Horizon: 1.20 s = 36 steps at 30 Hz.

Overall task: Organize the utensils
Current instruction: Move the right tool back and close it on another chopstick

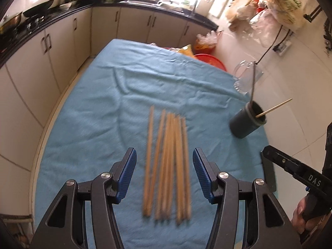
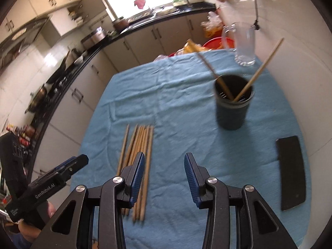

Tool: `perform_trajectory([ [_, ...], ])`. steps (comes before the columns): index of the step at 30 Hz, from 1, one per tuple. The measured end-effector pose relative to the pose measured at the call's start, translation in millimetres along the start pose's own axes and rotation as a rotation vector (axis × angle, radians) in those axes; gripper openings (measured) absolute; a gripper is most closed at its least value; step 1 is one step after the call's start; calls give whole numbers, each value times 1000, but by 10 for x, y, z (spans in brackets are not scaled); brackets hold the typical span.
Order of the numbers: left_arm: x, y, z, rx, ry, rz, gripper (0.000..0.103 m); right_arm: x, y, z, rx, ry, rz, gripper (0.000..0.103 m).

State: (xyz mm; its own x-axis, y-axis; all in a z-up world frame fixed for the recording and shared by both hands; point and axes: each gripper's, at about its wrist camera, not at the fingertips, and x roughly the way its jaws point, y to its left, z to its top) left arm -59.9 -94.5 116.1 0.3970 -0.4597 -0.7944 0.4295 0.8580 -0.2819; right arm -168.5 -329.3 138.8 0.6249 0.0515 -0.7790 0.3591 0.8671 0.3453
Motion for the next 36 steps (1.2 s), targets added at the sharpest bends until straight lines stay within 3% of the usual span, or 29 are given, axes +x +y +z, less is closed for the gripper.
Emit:
perform_trajectory([
  [8,-127,392,-128,-11,12,46,55,466,232,-162,5,101,46,43],
  [14,-176,642,-197,-8,23,66,55,982,210,-200,12,173,13,42],
  [23,-137,878,-271,8,47,80,55,1573,304,-139,-22,238,-20,25],
  [36,13,1028,-218,7,77,85,55,1931,434,11,-64,274,-75,16],
])
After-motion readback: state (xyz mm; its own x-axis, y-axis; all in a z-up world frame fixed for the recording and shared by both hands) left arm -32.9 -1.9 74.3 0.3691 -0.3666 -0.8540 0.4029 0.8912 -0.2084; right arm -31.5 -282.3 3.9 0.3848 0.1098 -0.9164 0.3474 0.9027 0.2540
